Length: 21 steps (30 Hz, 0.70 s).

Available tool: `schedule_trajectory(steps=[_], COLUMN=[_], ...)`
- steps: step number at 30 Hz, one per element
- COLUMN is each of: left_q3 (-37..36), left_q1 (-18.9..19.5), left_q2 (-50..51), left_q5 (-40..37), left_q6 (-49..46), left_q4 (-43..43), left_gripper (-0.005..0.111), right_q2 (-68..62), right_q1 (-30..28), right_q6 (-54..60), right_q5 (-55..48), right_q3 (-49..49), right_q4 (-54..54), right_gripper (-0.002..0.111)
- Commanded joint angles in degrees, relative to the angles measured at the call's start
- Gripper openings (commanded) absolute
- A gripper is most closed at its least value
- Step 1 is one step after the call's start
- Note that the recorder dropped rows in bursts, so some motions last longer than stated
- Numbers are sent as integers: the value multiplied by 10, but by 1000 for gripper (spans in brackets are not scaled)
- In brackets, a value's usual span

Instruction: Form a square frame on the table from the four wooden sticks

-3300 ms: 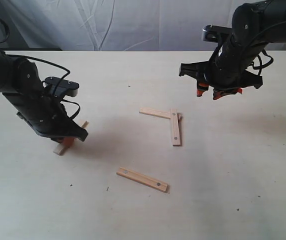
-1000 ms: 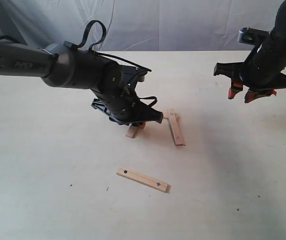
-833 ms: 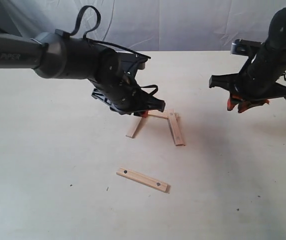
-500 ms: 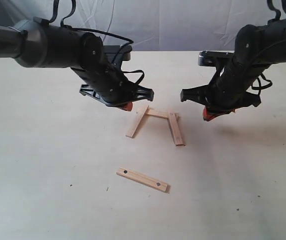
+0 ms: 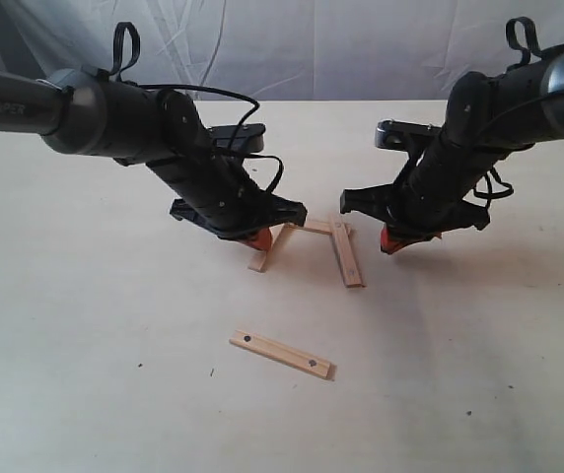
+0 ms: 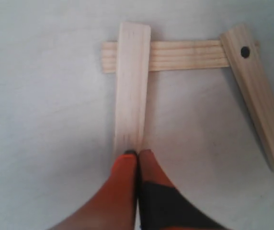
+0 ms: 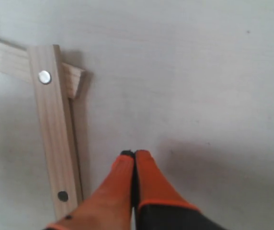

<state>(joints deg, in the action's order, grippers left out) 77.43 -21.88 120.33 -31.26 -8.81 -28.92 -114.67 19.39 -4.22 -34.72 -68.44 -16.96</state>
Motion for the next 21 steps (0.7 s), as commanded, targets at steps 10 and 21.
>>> schedule_trajectory(steps=[10,21], left_q3=[-3,-3], left_q1=[1,1], left_q2=[18,25], left_q5=[3,-1], left_q6=[-3,-4], left_q4=[-15,-15], left_gripper=[0,0], right_q2=[-27,-38], right_q1=[29,41], right_q6=[25,25], right_q5=[12,-2], right_q3=[3,3], right_q4=[-30,-67], right_gripper=[-1,-1])
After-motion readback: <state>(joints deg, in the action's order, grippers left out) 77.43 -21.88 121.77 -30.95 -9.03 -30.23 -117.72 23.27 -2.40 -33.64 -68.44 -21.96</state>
